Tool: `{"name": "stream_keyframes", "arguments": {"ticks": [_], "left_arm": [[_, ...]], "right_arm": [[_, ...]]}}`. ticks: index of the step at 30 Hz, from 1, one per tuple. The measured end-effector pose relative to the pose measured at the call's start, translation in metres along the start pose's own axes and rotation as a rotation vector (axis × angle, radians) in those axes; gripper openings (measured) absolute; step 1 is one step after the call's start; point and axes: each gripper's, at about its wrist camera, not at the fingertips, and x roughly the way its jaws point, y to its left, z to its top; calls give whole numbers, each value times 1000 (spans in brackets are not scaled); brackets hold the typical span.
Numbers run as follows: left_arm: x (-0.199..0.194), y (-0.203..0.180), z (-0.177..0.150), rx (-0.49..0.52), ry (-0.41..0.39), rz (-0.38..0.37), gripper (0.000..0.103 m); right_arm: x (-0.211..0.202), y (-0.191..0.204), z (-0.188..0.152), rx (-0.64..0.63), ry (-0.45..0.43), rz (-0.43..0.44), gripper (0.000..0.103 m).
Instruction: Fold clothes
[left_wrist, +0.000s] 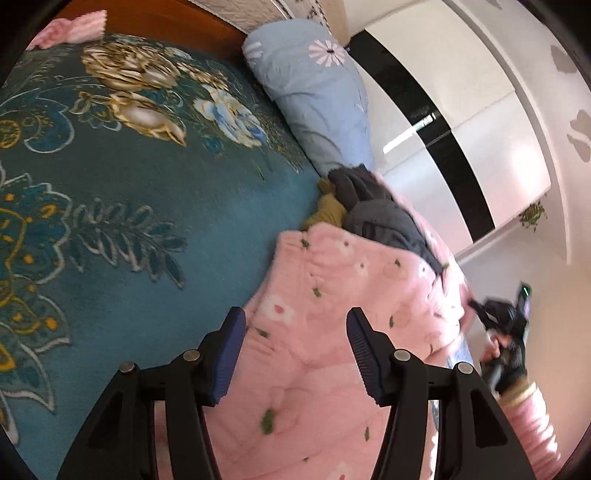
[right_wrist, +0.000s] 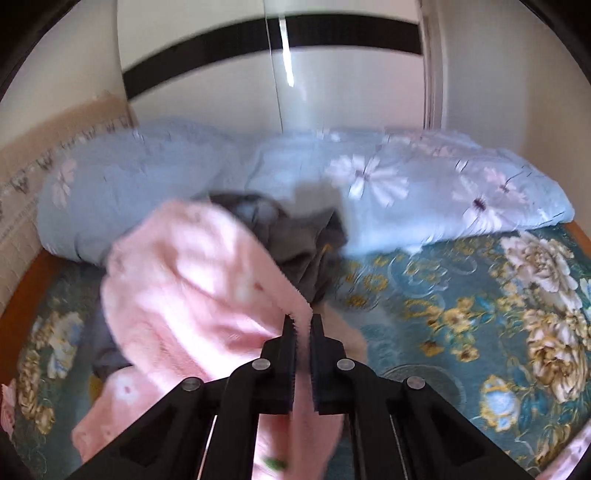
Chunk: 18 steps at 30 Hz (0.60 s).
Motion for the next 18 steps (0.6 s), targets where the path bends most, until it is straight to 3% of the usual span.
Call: {"name": "stream_keyframes", "arguments": {"ticks": [7, 11, 18], "left_arm": [[-2, -4, -2, 15, 3, -32, 59], [3, -12, -6, 46, 24, -46, 59], [8, -20, -13, 85, 50, -47, 59]], "right_arm": [[-84, -55, -59, 1, -42, 62, 6], [-102, -68, -105, -43, 19, 98, 6], [-103, -65, -116, -105, 55, 189, 11]]}}
